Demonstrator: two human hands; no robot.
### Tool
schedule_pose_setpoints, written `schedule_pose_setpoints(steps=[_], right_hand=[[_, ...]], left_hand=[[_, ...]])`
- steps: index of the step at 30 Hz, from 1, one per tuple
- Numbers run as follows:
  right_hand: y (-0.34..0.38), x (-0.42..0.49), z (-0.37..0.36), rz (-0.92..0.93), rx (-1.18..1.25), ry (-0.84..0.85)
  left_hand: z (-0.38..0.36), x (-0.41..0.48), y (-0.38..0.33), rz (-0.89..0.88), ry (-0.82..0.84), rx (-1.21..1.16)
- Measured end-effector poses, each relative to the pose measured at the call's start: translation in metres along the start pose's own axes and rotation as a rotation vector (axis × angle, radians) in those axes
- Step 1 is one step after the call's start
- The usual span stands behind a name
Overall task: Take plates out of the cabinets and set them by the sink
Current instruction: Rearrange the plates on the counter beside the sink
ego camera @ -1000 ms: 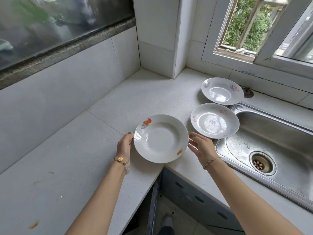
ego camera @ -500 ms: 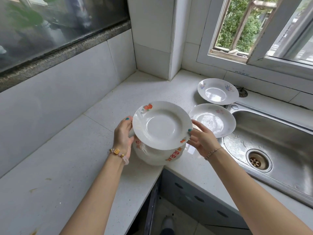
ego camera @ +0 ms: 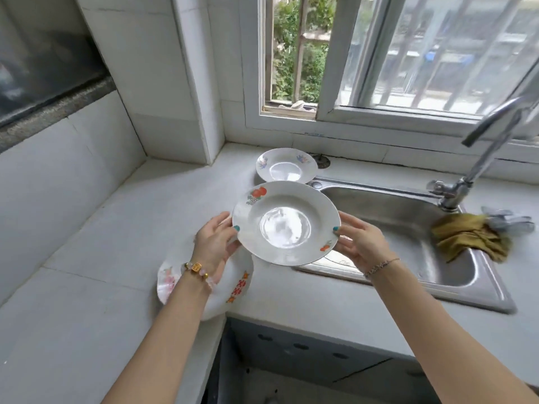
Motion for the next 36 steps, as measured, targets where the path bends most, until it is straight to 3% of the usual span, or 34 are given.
schedule_pose_setpoints(steps=[10, 20, 36], right_hand=[[0.049, -0.062, 0.140, 0.132, 0.128, -0.215], [0.102, -0.137, 0.309, 0.233, 0.191, -0.493], [0.193, -0.115, 0.531, 0.270, 0.374, -0.767]], left_hand=[[-0.150, -0.023, 0.009, -0.004, 0.292, 0.109], [-0.345, -0.073, 0.038, 0.049, 0.598, 0.172], [-0.540, -0.068, 0.057, 0.251, 0.596, -0.031]])
Point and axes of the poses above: each hand's wrist, its own x-axis towards the middle knuckle, its own z-axis out of the back of the hand, y = z × x, the point moved 9 cm from there along x, towards the middle knuckle, and after that the axes turned 10 degrees about x, right-handed, at the moved point
